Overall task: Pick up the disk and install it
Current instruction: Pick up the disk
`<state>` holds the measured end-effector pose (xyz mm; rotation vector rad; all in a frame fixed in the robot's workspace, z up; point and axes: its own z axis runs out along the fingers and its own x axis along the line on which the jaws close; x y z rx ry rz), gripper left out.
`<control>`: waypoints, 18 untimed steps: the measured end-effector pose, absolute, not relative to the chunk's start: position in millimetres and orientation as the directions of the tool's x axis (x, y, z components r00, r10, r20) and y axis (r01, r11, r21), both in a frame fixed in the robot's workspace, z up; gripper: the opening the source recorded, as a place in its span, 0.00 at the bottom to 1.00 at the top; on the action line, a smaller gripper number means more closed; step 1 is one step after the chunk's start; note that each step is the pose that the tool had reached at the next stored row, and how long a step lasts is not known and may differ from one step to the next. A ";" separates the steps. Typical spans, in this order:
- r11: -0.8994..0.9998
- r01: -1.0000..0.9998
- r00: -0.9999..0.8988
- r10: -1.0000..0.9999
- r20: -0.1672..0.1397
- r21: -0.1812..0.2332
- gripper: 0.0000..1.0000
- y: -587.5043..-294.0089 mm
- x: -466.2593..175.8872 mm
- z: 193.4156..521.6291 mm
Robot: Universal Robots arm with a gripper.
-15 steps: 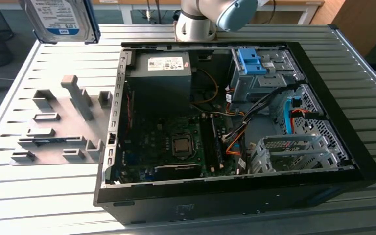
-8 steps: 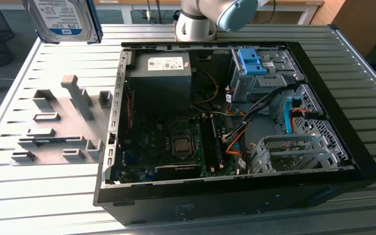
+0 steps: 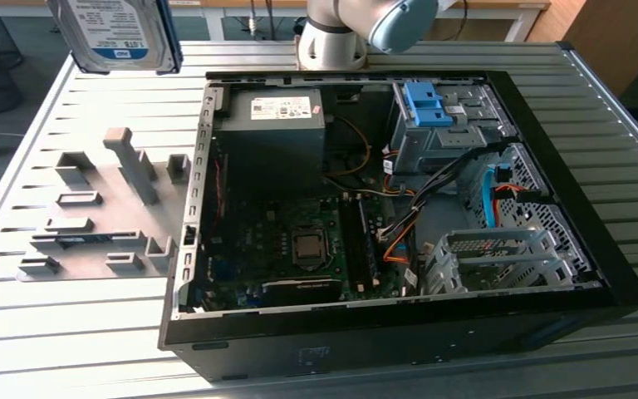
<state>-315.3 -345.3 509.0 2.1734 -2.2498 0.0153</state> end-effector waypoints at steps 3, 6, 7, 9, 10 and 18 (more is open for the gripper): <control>0.035 -0.999 -0.034 -0.999 0.016 0.002 0.36 -345.3 -306.7 509.1; 0.035 -0.999 -0.034 -0.999 0.016 0.002 0.36 -345.4 -299.3 509.1; 0.035 -0.999 -0.034 -0.999 0.016 0.002 0.36 -345.3 -297.3 509.0; 0.035 -0.999 -0.035 -0.999 0.016 0.002 0.36 -345.3 -293.7 509.0; 0.035 -0.999 -0.035 -0.999 0.016 0.002 0.36 -345.4 -292.2 509.0; 0.034 -0.999 -0.034 -0.999 0.016 0.002 0.36 -345.4 -282.1 509.0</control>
